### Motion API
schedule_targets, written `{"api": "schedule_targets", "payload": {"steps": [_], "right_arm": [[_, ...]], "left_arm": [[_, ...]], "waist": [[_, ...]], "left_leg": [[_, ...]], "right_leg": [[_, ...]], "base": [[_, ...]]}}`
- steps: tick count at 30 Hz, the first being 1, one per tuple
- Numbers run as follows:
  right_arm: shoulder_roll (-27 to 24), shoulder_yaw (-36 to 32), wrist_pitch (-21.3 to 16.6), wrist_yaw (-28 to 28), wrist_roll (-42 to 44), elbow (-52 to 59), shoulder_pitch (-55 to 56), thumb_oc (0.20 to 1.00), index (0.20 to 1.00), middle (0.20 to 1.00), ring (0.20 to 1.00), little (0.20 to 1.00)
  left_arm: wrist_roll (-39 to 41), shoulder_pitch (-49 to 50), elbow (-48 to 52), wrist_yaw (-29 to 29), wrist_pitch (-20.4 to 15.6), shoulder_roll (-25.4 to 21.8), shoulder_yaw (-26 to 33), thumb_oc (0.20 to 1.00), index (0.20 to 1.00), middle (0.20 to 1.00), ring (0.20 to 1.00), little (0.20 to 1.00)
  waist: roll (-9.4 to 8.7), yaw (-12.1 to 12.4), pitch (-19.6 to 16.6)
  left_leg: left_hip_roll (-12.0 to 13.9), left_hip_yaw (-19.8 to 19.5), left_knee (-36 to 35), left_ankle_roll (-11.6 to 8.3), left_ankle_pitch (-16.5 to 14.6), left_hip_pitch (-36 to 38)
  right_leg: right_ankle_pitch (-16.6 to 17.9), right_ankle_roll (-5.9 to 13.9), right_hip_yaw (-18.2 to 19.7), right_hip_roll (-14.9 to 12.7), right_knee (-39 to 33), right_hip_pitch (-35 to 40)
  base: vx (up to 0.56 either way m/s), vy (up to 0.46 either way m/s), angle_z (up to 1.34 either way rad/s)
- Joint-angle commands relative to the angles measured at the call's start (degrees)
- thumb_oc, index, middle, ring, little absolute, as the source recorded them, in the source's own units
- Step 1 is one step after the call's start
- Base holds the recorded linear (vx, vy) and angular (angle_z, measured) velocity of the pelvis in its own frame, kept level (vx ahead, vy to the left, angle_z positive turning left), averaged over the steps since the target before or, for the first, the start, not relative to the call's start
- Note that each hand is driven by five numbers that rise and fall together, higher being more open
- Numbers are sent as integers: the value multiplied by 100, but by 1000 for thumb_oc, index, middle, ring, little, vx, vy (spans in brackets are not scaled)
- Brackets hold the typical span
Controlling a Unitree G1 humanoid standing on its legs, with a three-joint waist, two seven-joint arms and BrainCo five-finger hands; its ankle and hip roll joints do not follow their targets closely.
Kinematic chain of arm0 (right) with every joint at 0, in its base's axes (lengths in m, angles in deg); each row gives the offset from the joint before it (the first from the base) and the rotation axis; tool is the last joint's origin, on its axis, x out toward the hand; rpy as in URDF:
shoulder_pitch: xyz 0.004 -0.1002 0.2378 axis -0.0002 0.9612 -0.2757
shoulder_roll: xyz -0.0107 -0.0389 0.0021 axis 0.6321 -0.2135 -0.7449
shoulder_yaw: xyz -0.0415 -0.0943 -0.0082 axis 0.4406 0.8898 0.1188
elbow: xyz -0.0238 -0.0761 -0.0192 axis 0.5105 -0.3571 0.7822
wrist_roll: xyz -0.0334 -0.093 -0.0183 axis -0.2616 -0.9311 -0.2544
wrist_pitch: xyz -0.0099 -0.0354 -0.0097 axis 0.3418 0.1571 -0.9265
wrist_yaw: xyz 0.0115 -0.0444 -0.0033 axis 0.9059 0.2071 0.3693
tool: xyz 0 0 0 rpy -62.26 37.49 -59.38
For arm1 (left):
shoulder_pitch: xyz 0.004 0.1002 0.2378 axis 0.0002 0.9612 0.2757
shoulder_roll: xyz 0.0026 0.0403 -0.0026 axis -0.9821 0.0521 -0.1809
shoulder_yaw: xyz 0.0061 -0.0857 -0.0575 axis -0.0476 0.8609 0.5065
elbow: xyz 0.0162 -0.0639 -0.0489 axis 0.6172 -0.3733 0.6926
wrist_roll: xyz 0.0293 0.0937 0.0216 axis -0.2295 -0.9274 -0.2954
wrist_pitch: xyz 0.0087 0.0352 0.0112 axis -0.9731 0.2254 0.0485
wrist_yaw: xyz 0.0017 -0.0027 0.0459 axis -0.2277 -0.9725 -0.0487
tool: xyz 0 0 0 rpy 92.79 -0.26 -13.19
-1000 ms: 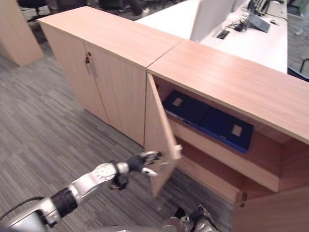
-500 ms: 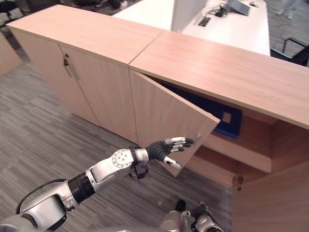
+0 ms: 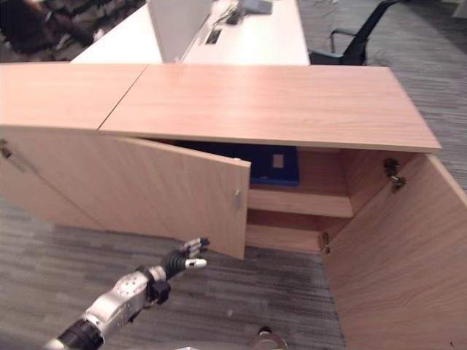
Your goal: Put the empty folder in the office cabinet
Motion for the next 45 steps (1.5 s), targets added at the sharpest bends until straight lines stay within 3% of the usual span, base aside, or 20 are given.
{"api": "schedule_targets", "payload": {"steps": [1,3,5,6,7,8,10,14,21,29,31,32,34,37,41,45], "right_arm": [[130,-147,-82,126,419,-476,-260,1000,1000,1000,1000,1000],[96,-124,-121,167,466,-462,-245,1000,1000,1000,1000,1000],[-18,-36,-152,157,455,-393,-238,1000,1000,1000,1000,1000],[-88,42,-179,169,469,-270,-208,1000,1000,1000,1000,1000],[-104,64,-192,172,484,-222,-174,1000,1000,1000,1000,1000],[-107,108,-198,160,518,-148,-183,1000,1000,1000,1000,1000],[-97,110,-183,153,561,-92,-201,1000,1000,1000,1000,1000],[8,-210,-161,164,880,-168,-150,1000,1000,1000,1000,1000],[-119,-848,-280,40,1659,-324,-72,1000,1000,1000,1000,1000],[-732,-1214,-442,-269,2014,75,-308,1000,1000,1000,1000,1000],[-1072,-1306,-468,-403,2013,467,-524,1000,1000,1000,1000,1000],[-2799,-1845,-333,-69,2126,114,-974,1000,1000,1000,1000,1000],[-3316,-1998,-212,77,2164,-700,-1396,1000,1000,1000,1000,1000],[-3771,-1979,-201,183,2142,-816,-1734,1000,1000,1000,1000,1000],[-3974,-2006,-276,69,2087,-406,-1875,1000,1000,1000,1000,1000],[-3763,-2201,-410,-125,1930,179,-1477,1000,1000,1000,1000,1000]], "left_arm": [[-74,-96,-220,-40,-117,280,361,1000,1000,1000,1000,1000],[-85,2,-317,-33,-157,326,447,1000,1000,1000,1000,1000],[-71,82,-365,100,-244,369,595,1000,1000,1000,1000,1000],[-107,250,-420,285,-334,415,786,1000,1000,1000,1000,1000],[-155,308,-485,394,-366,455,877,1000,1000,1000,1000,1000],[-264,347,-614,610,-433,582,1063,1000,1000,1000,1000,1000],[-394,334,-735,708,-432,645,1147,1000,1000,1000,1000,1000],[-819,347,-1732,784,-335,864,1280,1000,1000,1000,1000,1000],[-898,251,-3055,859,-304,1238,1510,1000,1000,1000,1000,1000],[-737,167,-3011,959,-379,1287,1663,1000,1000,1000,1000,1000],[-778,103,-2997,999,-392,1264,1658,1000,1000,1000,1000,1000],[-1014,70,-3094,934,-427,1155,1634,1000,1000,1000,1000,1000],[-1011,-28,-2983,793,-387,1051,1442,1000,1000,1000,1000,1000],[-1066,-165,-3062,751,-396,1018,1330,1000,1000,1000,1000,1000],[-1237,-207,-3266,865,-403,1012,1373,1000,1000,1000,1000,1000],[-1321,-174,-3300,913,-442,1018,1515,1000,1000,1000,1000,1000]], "waist": [[-165,-195,-55],[-153,-180,-23],[-126,-30,92],[-189,169,137],[-200,227,141],[-197,325,187],[-141,332,208],[-6,124,-56],[85,-116,-205],[106,-308,-283],[108,-341,-282],[24,-246,-314],[3,-43,-333],[-8,-35,-289],[5,-109,-249],[50,-198,-209]], "left_leg": [[405,137,-158,-265,272,-648],[502,49,91,-267,191,-684],[385,-810,499,-268,294,-1037],[-174,-1919,647,-40,-76,-1387],[-426,-2360,643,67,-306,-1482],[-952,-3028,404,199,-307,-1595],[-1238,-3339,140,243,-296,-1541],[-1307,-2896,-727,315,-131,-950],[-1435,-2455,-1245,415,-142,-517],[-1509,-2033,-1377,500,-238,-396],[-1533,-1985,-1379,514,-261,-395],[-1564,-2063,-1379,500,-292,-386],[-1583,-2194,-1389,468,-285,-424],[-1596,-2208,-1391,464,-277,-432],[-1604,-2155,-1391,484,-278,-443],[-1622,-2099,-1391,515,-298,-439]], "right_leg": [[-468,313,333,35,-221,240],[-542,256,501,107,-179,226],[-627,158,807,209,-112,186],[-612,137,1165,241,-106,135],[-596,154,1315,242,-87,103],[-477,177,1588,267,-66,-25],[-444,208,1774,323,-44,-47],[-290,309,2156,379,-158,-158],[-138,437,2498,377,-257,-181],[56,573,2804,340,-308,-321],[68,603,2830,313,-280,-360],[47,651,2726,269,-305,-307],[17,688,2558,210,-327,-265],[31,727,2453,167,-350,-253],[84,753,2450,140,-353,-297],[122,762,2489,133,-357,-334]], "base": [[29,-158,-31],[16,-135,-62],[-37,-81,-97],[-49,-47,-105],[-73,12,-180],[-20,55,-187],[16,58,-136],[76,131,-42],[41,90,-51],[13,69,-37],[23,61,-29],[38,47,-30],[18,4,-11],[-14,17,56],[-17,14,6],[-8,6,-1]]}}
